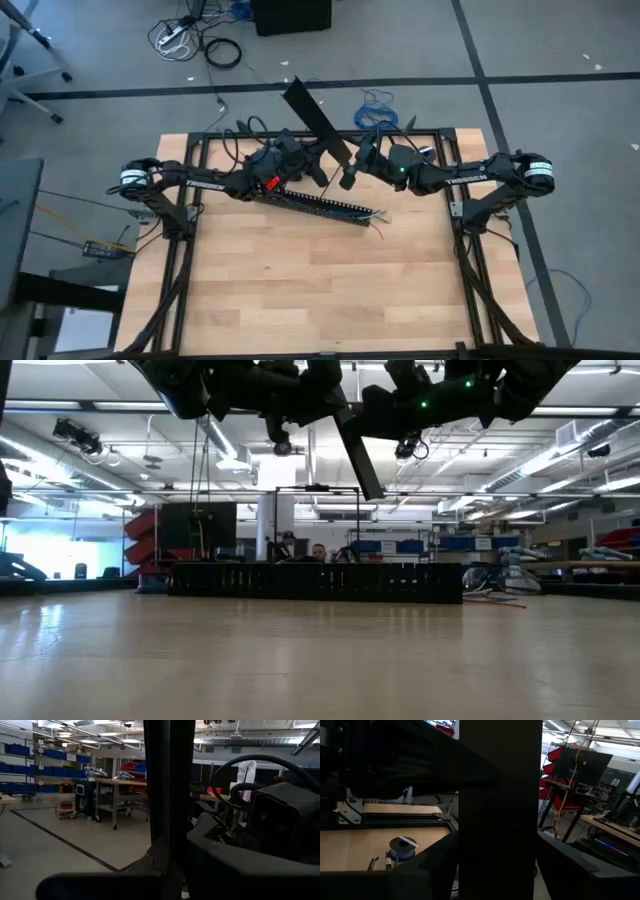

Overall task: Ziptie cables
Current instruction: Close the black cable duct cover

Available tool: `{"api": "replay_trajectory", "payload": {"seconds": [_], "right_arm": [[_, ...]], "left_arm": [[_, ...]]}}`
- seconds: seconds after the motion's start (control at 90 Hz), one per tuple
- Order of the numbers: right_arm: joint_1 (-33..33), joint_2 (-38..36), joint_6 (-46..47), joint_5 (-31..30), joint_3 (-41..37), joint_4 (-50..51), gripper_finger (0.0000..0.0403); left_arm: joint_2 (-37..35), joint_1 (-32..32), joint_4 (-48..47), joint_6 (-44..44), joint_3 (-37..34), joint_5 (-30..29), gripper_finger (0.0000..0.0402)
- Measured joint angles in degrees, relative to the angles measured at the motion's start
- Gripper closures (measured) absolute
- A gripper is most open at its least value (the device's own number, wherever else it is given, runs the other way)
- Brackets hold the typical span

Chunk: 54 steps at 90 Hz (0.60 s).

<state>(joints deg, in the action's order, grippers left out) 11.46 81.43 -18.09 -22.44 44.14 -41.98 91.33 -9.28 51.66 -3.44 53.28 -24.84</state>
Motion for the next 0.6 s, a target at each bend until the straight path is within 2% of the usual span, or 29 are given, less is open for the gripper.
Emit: {"api": "replay_trajectory", "payload": {"seconds": [0.178, 0.6], "right_arm": [[0.17, 0.0, 0.02, 2.15, 0.0, 0.0, 0.0162], [1.51, 0.0, 0.45, 3.63, 0.0, 0.13, 0.0118]], "left_arm": [[0.0, 0.0, 0.04, -0.28, 0.0, -0.02, 0.0386], [0.0, 0.15, 1.73, -1.49, -0.02, 1.88, 0.0386]]}}
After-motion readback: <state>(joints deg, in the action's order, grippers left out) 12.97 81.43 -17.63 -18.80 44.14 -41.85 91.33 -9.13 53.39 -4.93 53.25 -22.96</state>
